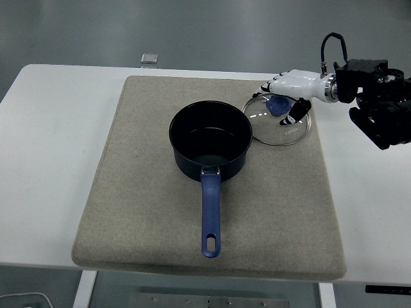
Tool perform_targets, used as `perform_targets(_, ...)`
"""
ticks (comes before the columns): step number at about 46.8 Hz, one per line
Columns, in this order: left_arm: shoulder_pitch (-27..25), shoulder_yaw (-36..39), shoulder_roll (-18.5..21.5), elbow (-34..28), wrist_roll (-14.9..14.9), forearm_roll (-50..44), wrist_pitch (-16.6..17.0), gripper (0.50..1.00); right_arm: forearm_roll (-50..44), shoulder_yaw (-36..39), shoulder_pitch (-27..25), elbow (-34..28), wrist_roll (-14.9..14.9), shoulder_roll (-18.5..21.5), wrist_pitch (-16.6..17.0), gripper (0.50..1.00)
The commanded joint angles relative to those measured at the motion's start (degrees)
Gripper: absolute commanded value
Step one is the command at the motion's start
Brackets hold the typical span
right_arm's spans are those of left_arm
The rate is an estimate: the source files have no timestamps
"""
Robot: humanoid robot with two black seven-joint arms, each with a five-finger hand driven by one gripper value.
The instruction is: Lift the pot lid and place it to the right of the pot.
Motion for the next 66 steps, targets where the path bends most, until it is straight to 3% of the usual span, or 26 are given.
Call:
perform_targets(1,0.0,0.0,0.0,-0.1,0.0,0.0,0.0,1.0,0.0,0.1,0.1,0.0,0.0,0.0,0.0,0.903)
perform_targets(20,0.0,0.0,0.0,0.0,0.0,0.0,0.0,1.0,0.1,-0.3,2.7,0.5,0.0,-0.6,0.3,0.901)
perform_targets(29,0.0,0.0,0.0,0.0,0.0,0.0,0.0,1.0,-0.1,-0.3,6.1,5.7,0.0,-3.0,3.8,0.903)
perform_targets(53,0.0,-0.1,0.0,0.0,0.0,0.0,0.0,1.0,0.6,1.0,10.2,8.5,0.0,-3.0,4.5,0.901)
perform_targets(66,0.0,-0.1,0.0,0.0,0.0,0.0,0.0,1.0,11.2,14.3,10.1,9.7,0.0,-2.6,4.0,0.903)
